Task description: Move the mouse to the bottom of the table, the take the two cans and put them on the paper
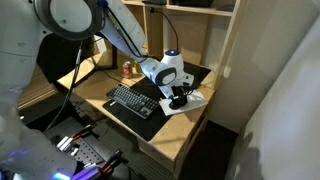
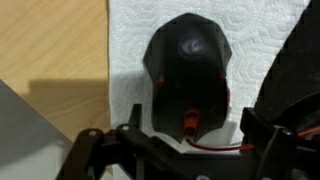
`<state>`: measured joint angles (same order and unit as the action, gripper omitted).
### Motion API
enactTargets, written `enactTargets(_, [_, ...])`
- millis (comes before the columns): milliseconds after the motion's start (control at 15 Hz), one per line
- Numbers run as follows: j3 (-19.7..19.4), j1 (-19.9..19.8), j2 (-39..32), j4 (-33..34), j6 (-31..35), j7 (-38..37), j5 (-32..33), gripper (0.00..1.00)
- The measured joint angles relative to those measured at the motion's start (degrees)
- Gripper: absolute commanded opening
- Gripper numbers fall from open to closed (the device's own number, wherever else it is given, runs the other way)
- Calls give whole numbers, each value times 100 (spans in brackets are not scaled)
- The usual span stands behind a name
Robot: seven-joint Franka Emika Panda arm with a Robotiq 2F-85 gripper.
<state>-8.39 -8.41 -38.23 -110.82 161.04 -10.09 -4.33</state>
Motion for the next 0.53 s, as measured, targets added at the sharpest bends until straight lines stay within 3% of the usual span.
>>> enactTargets(267, [81, -52, -47, 134, -259, 1, -132, 100])
enactTargets(333, [81, -55, -76, 163, -302, 1, -142, 75])
enactTargets(400, [81, -61, -115, 202, -345, 1, -153, 74])
enactTargets(533, [83, -76, -201, 261, -380, 1, -176, 60])
